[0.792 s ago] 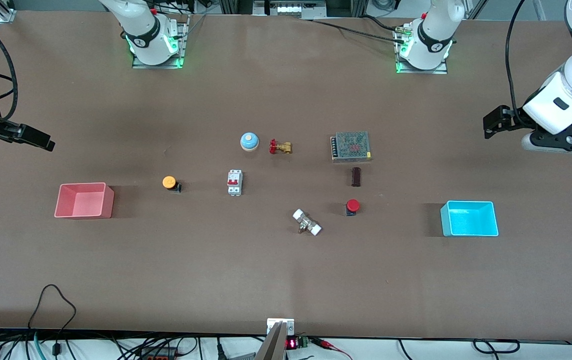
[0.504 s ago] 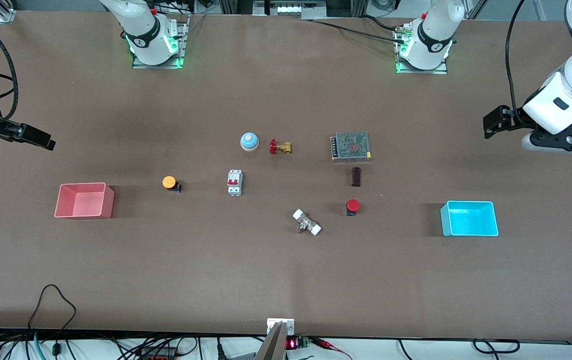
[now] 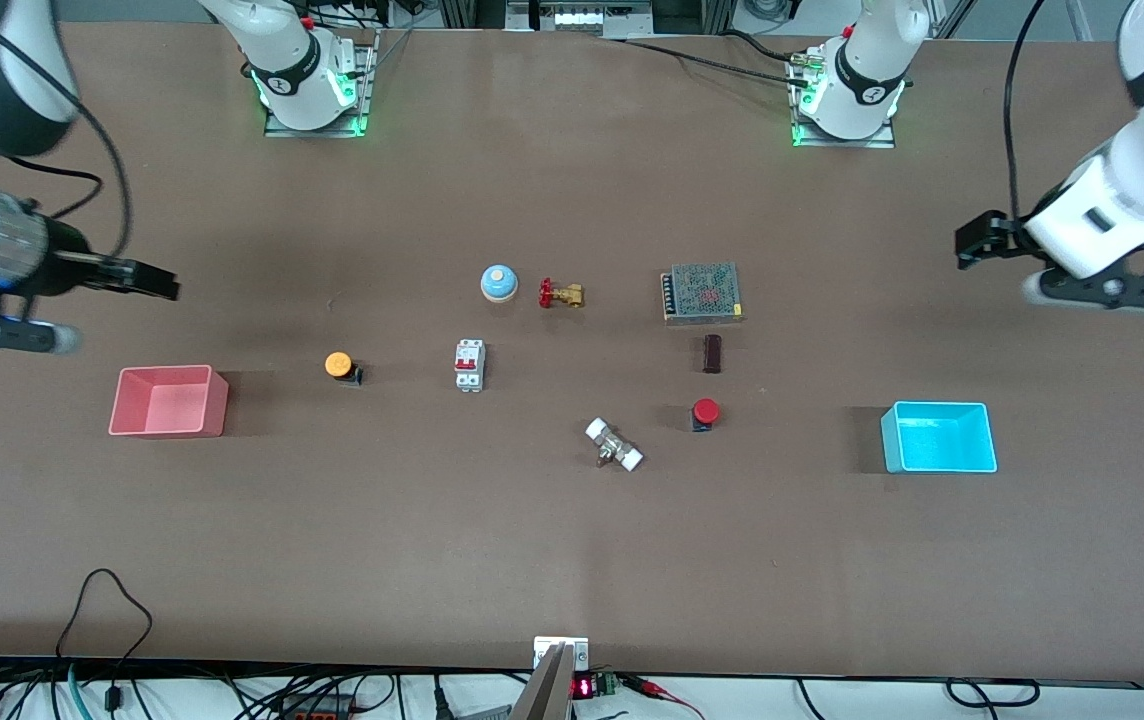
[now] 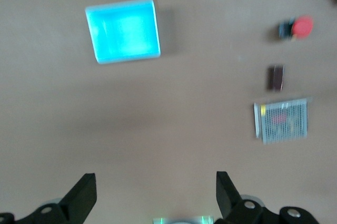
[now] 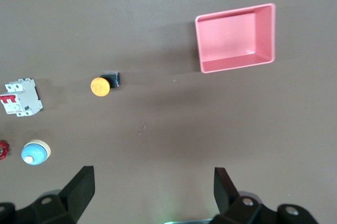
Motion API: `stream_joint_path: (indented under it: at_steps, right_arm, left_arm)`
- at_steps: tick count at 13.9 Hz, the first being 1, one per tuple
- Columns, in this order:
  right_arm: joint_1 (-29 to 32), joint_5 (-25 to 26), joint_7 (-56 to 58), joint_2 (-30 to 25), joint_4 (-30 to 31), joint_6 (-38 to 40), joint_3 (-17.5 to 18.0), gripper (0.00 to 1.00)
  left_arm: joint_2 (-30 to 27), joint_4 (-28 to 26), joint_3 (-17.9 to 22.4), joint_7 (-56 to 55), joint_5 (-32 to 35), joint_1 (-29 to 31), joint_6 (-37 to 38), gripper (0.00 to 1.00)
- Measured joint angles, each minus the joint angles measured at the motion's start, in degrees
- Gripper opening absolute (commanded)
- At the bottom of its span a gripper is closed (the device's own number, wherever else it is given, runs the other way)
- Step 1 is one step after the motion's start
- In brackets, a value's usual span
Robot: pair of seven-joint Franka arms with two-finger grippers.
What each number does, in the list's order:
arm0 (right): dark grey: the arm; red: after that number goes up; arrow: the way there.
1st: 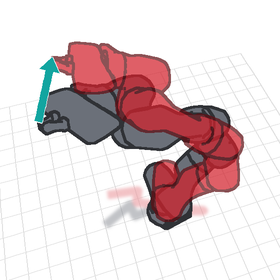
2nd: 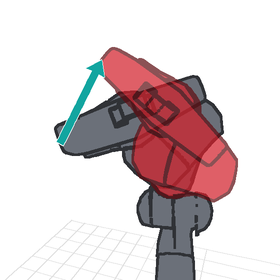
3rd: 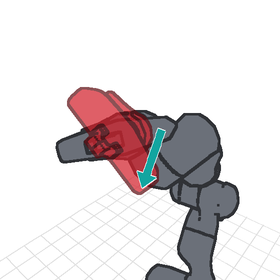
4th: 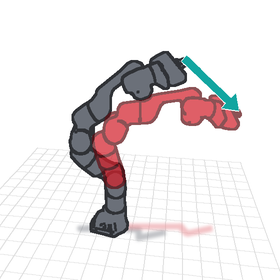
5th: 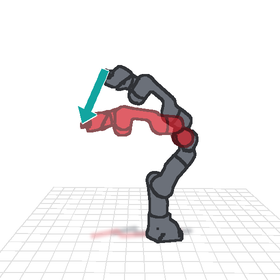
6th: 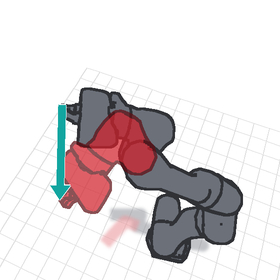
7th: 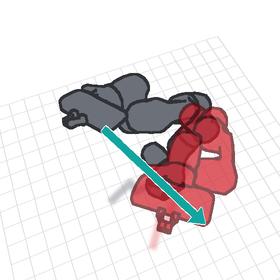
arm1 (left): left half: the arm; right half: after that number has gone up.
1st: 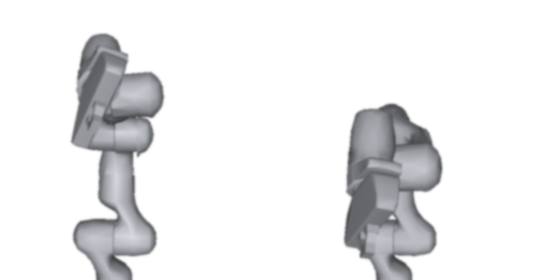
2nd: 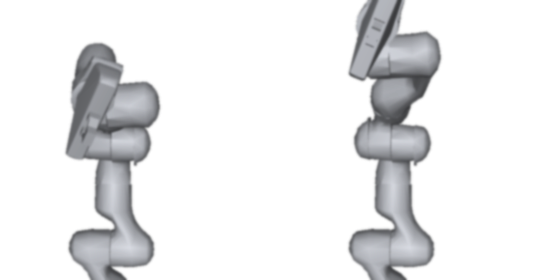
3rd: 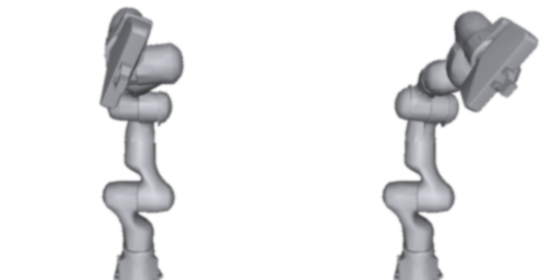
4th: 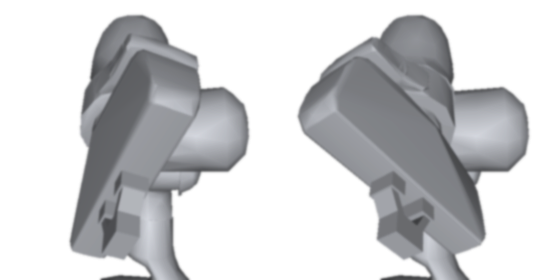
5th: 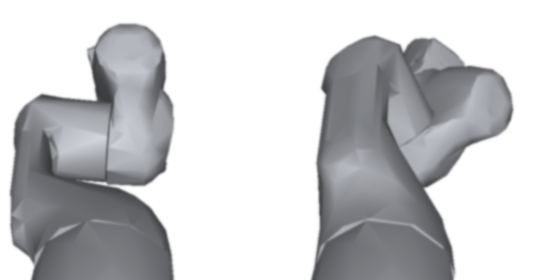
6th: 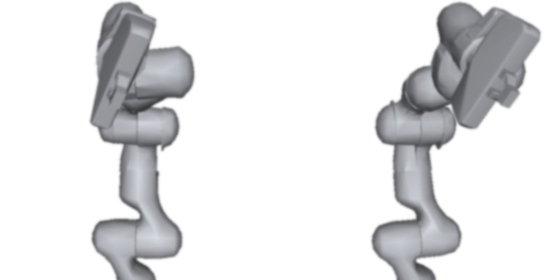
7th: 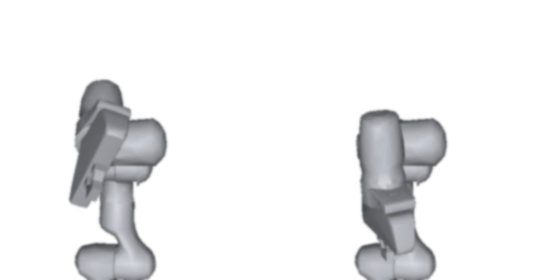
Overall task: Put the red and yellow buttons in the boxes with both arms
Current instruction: 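Move the right gripper toward the yellow button while the left gripper reaches the red button, then grasp the yellow button with the right gripper while the left gripper grasps the red button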
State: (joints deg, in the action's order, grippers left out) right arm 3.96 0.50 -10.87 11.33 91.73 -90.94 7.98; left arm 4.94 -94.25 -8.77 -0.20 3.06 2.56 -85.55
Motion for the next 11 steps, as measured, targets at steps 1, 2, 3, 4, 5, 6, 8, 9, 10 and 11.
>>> stream_joint_path:
  at_steps: [1, 2, 3, 4, 5, 6, 8, 9, 10, 11]
  right_arm:
    - [-0.02, 0.00, -0.09, 0.62, 1.78, -2.99, 0.55, 1.00]
    - [-0.06, 0.00, -0.16, 1.18, 4.18, -6.91, 0.92, 1.00]
    - [-0.10, 0.00, -0.19, 1.64, 6.79, -10.88, 1.11, 1.00]
    - [-0.12, 0.01, -0.19, 2.00, 9.46, -14.62, 1.36, 1.00]
    - [-0.15, 0.01, -0.19, 2.32, 11.86, -17.76, 1.81, 1.00]
    - [-0.27, 0.01, -0.37, 2.75, 13.89, -20.33, 2.25, 1.00]
    - [-0.94, 0.01, -2.65, 3.98, 16.60, -24.34, 2.97, 1.00]
    - [-1.47, 0.25, -4.30, 4.80, 17.27, -25.85, 3.53, 1.00]
    - [-2.24, 1.11, -6.01, 5.74, 17.63, -27.32, 4.05, 1.00]
    - [-3.02, 2.15, -7.51, 6.75, 17.75, -28.72, 4.32, 1.00]
  left_arm:
    - [1.75, -0.10, -0.22, -0.61, -0.98, -0.24, 0.65, 1.00]
    - [3.75, -0.17, -0.35, -1.65, -2.99, -0.41, -0.15, 1.00]
    - [5.92, -0.29, -0.46, -3.26, -4.98, -0.57, -2.84, 1.00]
    - [8.30, -0.40, -0.64, -5.22, -6.09, -1.07, -7.02, 1.00]
    - [10.84, -0.43, -0.95, -7.41, -6.54, -2.23, -11.77, 1.00]
    - [13.49, -0.42, -1.26, -9.91, -6.58, -4.08, -16.64, 1.00]
    - [17.92, -0.34, -1.55, -13.69, -6.58, -8.32, -24.54, 1.00]
    - [19.72, -0.30, -1.61, -14.98, -6.58, -10.34, -27.93, 1.00]
    - [21.42, -0.30, -1.61, -16.47, -6.42, -12.25, -31.20, 1.00]
    - [23.02, -0.22, -1.60, -18.71, -5.85, -13.88, -34.31, 1.00]
